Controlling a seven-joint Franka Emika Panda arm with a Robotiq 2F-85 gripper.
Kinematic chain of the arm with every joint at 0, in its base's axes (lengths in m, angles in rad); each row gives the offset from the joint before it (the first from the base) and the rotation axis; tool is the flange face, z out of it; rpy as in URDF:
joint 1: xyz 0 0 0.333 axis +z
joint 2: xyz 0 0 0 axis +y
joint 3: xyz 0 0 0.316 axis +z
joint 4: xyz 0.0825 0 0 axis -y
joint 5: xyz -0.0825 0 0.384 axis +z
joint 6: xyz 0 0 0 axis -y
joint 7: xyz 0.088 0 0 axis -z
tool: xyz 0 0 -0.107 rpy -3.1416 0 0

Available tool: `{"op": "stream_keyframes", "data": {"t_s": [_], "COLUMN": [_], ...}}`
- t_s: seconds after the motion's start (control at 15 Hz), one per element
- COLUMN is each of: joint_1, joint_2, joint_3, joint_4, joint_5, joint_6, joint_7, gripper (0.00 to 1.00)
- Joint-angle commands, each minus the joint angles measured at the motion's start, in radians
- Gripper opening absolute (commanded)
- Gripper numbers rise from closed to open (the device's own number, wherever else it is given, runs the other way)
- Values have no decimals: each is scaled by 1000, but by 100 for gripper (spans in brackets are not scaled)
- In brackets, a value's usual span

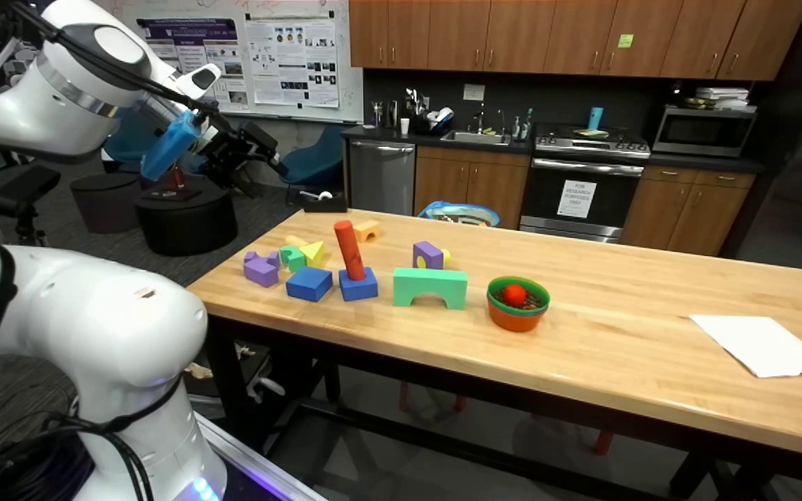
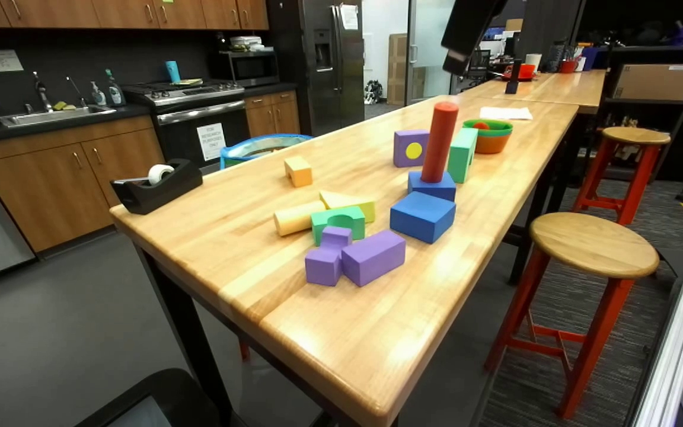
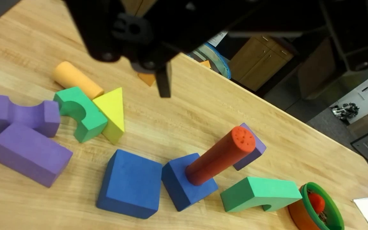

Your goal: Put the orange block in the blue block

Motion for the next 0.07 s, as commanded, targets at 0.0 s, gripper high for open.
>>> {"op": "stream_keyframes", "data": {"t_s": [0.0], "joint_1": [4], "joint_2": [2], "joint_3": [-4], "joint_4": [2], "joint_5": [-4], "joint_6": [-3], "joint_7": [3], "gripper": [100]}}
